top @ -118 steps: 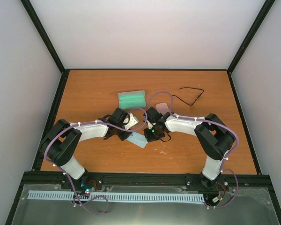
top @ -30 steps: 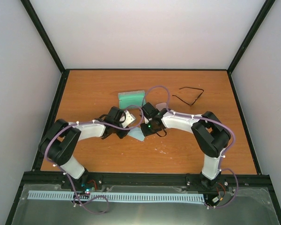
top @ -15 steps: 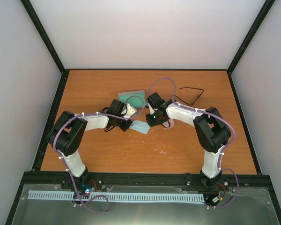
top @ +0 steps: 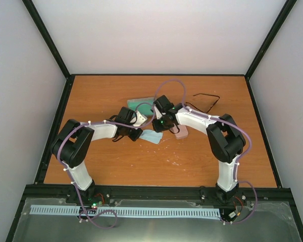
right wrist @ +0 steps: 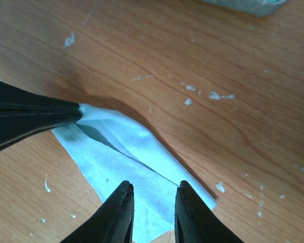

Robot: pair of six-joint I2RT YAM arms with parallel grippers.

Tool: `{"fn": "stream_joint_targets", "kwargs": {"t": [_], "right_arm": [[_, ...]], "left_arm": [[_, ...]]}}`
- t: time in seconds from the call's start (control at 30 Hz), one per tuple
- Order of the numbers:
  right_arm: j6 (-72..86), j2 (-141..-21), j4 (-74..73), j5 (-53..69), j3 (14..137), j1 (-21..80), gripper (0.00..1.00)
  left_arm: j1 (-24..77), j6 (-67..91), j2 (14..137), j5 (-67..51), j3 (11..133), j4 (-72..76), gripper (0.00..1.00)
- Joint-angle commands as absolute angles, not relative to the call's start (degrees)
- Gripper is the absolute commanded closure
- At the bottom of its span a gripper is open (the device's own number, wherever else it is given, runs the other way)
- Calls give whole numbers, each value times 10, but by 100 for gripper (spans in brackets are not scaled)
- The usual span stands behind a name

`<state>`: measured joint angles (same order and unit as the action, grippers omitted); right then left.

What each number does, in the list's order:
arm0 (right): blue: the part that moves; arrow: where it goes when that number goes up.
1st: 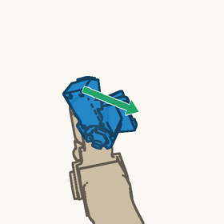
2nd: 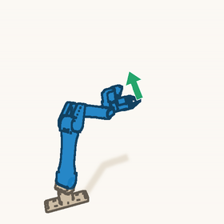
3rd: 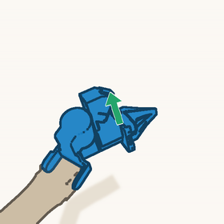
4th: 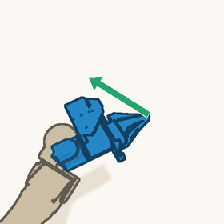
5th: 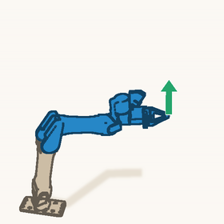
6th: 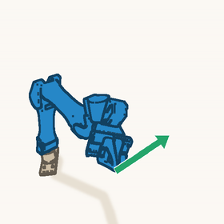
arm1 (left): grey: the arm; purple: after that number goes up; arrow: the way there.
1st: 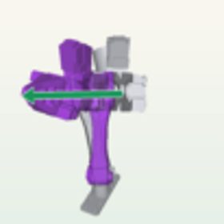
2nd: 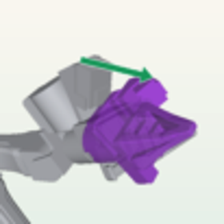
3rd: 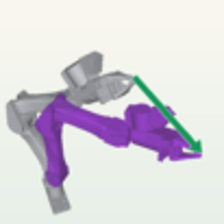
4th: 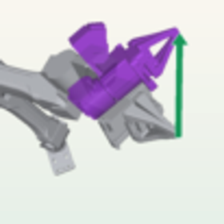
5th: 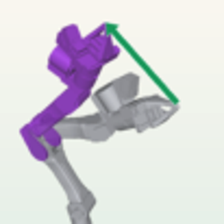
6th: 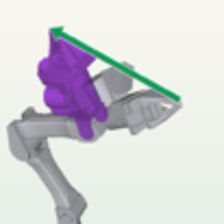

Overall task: Organize the sunglasses
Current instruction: Adjust the glasses cleaning cloth at the center of the board.

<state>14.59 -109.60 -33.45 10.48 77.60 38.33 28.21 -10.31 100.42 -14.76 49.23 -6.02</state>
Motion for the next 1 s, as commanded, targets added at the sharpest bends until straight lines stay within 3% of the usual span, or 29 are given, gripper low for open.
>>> {"fn": "stream_joint_targets", "kwargs": {"t": [0.0,0.97], "right_arm": [[149,-1130,-342,119,793,394,75],[135,-1208,-370,151,839,412,75]], "left_arm": [[279,-94,1015,-154,498,-88,99],[279,-90,1016,-157,500,-105,100]]}}
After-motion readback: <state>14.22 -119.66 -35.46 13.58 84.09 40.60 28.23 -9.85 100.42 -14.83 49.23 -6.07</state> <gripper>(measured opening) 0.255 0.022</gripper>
